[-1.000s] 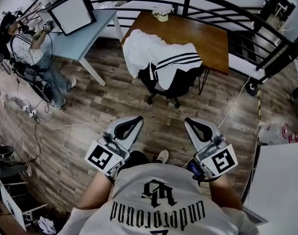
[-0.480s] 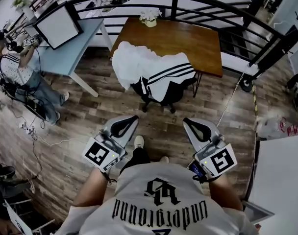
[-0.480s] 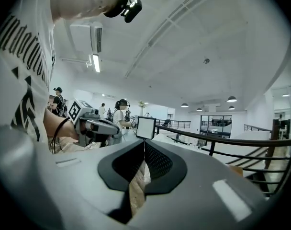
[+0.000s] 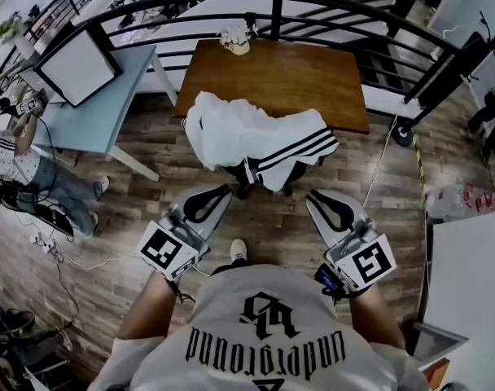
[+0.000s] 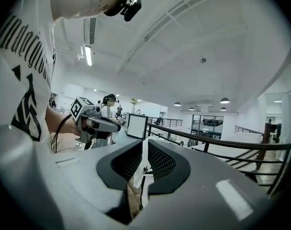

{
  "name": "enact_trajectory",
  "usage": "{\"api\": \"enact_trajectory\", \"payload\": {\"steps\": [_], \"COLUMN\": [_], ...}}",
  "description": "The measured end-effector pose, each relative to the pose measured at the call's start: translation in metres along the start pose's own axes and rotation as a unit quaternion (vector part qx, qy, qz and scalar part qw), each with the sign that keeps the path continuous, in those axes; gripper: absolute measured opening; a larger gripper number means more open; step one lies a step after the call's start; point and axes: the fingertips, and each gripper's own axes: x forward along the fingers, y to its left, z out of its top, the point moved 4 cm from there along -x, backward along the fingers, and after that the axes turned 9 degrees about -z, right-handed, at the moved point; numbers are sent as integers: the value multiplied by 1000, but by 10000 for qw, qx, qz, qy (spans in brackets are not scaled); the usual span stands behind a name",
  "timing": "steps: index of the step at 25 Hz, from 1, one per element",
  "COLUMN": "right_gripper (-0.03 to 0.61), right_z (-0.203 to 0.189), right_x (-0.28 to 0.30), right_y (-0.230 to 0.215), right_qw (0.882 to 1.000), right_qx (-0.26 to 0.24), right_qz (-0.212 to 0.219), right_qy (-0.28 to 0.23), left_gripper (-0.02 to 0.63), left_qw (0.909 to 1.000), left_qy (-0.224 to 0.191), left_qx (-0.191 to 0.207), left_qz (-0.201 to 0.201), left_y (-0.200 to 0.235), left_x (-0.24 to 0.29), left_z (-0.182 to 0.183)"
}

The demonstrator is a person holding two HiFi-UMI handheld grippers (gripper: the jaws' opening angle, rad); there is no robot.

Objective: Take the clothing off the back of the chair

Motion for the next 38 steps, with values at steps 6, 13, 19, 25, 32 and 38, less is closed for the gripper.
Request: {"api": "enact_trajectory", "payload": {"steps": [6, 13, 19, 25, 32, 38], "right_gripper": [55, 83, 110, 126, 146, 167], "right_z": [4, 4, -9, -21, -48, -76], "right_x": [52, 93, 106, 129, 173, 195], "right_y": [8, 18, 6, -12, -20, -26], "right_qw": [9997, 9982, 9935, 9878, 9767, 9620], "right_qx": [-60, -300, -559, -876, -1229, -1436], "right_qz": [-216, -392, -276, -23, 600, 1045], "right_qy": [109, 336, 957, 1291, 1656, 2076], "left_gripper": [77, 142, 238, 293, 339, 341], "left_qw": [9986, 9921, 9799, 9691, 9482, 9298], "left_qy": [223, 514, 860, 1268, 1930, 2413], "left_qx": [125, 422, 1001, 1246, 1593, 1827], "left_qz": [-473, -1068, -1493, -1713, -1955, -2093], "left_y": [49, 91, 115, 133, 162, 177], "left_x": [-9, -12, 7, 32, 60, 84], "left_z": [6, 5, -6, -17, -35, -49]}}
